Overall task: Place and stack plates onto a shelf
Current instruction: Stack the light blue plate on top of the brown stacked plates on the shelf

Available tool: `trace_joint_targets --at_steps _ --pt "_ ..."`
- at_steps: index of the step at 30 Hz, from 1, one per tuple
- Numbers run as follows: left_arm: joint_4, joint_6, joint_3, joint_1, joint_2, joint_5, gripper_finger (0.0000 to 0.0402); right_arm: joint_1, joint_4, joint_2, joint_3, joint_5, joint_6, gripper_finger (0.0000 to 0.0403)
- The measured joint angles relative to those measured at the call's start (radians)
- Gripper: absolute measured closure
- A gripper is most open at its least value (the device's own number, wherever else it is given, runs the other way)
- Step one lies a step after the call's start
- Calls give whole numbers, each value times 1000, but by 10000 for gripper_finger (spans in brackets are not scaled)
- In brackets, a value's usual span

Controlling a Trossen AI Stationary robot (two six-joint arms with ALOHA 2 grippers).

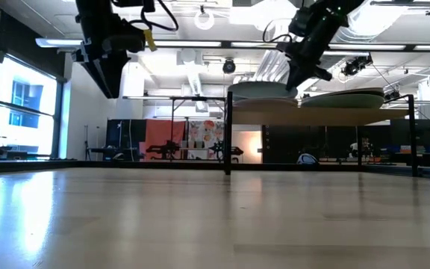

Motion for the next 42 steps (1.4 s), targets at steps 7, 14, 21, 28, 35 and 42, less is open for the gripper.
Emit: trace_joint_targets --at_steps 7,14,21,28,35,42 --pt "0 0 0 22 0 0 300 -3 -38 0 0 0 -18 403" --pt "0 0 0 24 0 0 300 -1 -27 0 0 26 -29 402" --pt "0 0 0 24 0 5 300 -1 -28 0 0 13 -28 402" --pt "0 1 0 24 0 29 300 -1 -32 0 0 14 -21 402" --pt "0 0 0 24 0 28 300 -1 -41 0 0 18 -1 402" --pt "0 1 0 24 0 28 300 -1 -40 0 0 19 -8 402"
